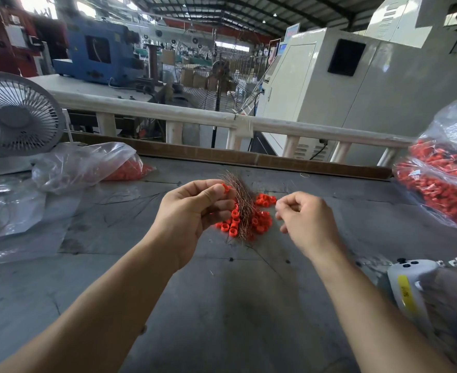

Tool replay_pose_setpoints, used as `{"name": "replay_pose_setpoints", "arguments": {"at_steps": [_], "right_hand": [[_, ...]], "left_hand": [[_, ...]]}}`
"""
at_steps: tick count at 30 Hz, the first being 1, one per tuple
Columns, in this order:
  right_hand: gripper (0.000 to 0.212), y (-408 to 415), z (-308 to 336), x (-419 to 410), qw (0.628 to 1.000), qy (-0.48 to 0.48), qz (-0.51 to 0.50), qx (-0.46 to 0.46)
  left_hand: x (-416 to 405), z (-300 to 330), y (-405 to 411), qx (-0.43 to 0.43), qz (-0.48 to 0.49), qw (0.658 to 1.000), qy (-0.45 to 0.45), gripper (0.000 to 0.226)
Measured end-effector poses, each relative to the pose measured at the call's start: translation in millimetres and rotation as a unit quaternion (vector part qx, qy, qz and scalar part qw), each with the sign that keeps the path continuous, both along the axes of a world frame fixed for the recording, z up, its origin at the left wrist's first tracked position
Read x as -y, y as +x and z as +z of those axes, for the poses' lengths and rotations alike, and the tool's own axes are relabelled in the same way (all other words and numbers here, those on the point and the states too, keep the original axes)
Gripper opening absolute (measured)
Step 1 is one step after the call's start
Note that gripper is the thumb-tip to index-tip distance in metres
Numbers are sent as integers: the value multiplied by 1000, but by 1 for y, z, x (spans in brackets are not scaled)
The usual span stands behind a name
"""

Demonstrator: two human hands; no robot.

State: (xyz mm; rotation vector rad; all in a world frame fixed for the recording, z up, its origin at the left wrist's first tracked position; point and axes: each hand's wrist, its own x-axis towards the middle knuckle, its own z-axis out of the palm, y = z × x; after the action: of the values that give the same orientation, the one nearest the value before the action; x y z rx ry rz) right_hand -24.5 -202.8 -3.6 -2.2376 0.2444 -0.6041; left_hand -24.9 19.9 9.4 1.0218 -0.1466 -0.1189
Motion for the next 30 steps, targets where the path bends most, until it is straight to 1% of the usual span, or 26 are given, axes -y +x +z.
{"name": "replay_pose_setpoints", "arguments": {"at_steps": [2,3,7,10,13,15,18,20,22,24,25,27,28,30], "right_hand": [[17,1,-7,2,996,-78,-8,-48],[16,1,-9,0,993,-101,-5,-65],[15,0,-9,-7,990,-104,31,-94],[17,-2,-8,-14,983,-126,34,-128],[12,-2,-10,-18,980,-152,27,-125],[9,-2,-10,-18,982,-146,38,-115],[15,-2,-11,-15,985,-105,73,-113],[15,-3,-9,-14,988,-68,84,-109],[16,-1,-6,-8,995,-50,46,-74],[16,1,-4,0,995,-87,-12,-55],[13,1,-4,1,992,-108,-26,-65],[4,2,-7,2,985,-133,-22,-103],[2,3,-9,0,983,-143,-17,-117],[9,3,-12,-4,978,-166,-11,-123]], "left_hand": [[0,1,-1,-6,3,1000,-1,10],[0,1,-1,-7,5,1000,0,10],[0,1,-1,-11,8,1000,3,12],[0,2,-2,-9,10,1000,9,13],[1,2,-3,-3,11,1000,19,14],[0,1,-3,-1,12,1000,21,14],[1,0,-2,2,15,1000,27,12],[1,0,-2,4,17,999,30,10],[0,0,-1,5,17,999,28,8],[0,0,-1,3,16,1000,26,8],[0,0,-1,3,15,1000,28,8],[0,0,-2,3,13,999,29,7],[0,0,-2,3,13,999,29,7],[1,0,-3,2,15,999,29,8]]}}
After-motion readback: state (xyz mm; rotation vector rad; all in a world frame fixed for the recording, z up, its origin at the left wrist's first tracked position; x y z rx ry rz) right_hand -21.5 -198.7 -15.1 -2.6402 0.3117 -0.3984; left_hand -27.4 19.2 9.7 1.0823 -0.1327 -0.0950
